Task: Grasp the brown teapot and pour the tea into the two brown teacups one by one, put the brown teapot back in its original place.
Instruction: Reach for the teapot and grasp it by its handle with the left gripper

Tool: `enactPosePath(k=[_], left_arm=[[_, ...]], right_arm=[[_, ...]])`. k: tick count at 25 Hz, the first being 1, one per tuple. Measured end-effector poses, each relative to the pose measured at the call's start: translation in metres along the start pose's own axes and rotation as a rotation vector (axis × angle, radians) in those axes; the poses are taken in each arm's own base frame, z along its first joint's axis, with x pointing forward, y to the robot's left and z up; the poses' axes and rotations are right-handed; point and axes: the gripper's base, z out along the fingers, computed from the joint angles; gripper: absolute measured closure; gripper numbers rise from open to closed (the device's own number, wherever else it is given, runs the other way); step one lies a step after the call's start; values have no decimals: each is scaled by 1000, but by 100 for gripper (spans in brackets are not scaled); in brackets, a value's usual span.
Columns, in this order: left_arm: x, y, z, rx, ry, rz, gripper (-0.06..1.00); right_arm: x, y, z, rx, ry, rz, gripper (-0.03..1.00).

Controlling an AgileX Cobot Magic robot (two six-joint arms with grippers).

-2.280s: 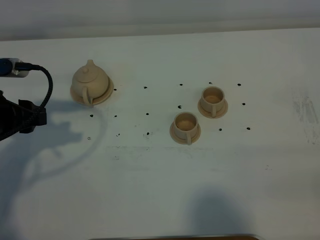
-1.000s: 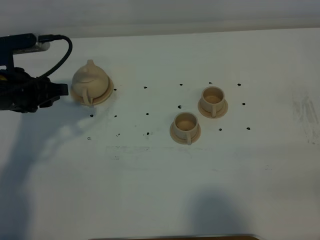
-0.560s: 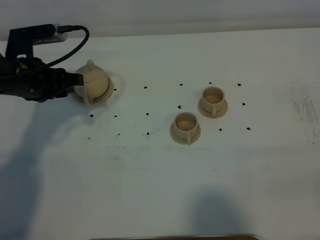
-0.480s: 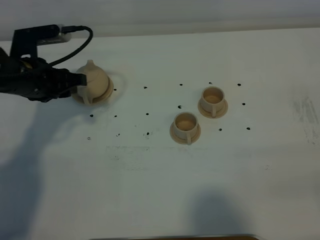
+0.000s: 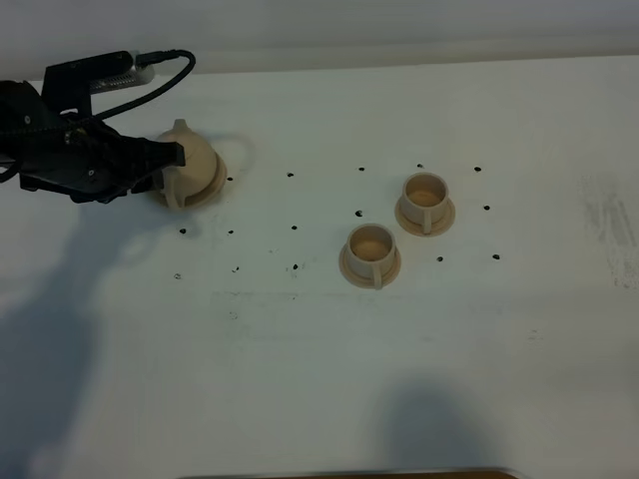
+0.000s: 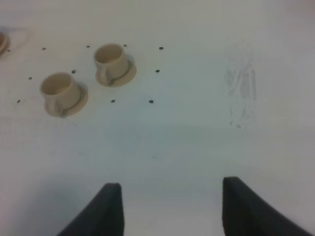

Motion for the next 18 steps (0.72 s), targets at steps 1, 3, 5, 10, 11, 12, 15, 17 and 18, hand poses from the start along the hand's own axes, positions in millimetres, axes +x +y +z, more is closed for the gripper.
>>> enactPosePath(k=[1,3,5,10,11,12,15,17,18], left_arm=[[-1,0,2,-1,9,0,47],[-2,-1,5,-4,24,4,47],[-2,-1,9,-6,42,5,47],[-7,-7,17,-7,61,33,47],[-7,-8,20,-7,68,36,47],[-7,-9,22,-6,70,38,47],[-8,-13,29,-4,82,45,47],[-8,-15,32,-3,86,43,47],[-6,-15,34,-4,93,42,47]], right_arm=[[0,0,0,0,0,0,53],[0,0,0,0,0,0,53],[0,0,0,0,0,0,53],[0,0,0,0,0,0,53],[0,0,0,0,0,0,53],[0,0,0,0,0,0,53],[0,0,0,0,0,0,53],[0,0,0,0,0,0,53],[0,0,0,0,0,0,53]])
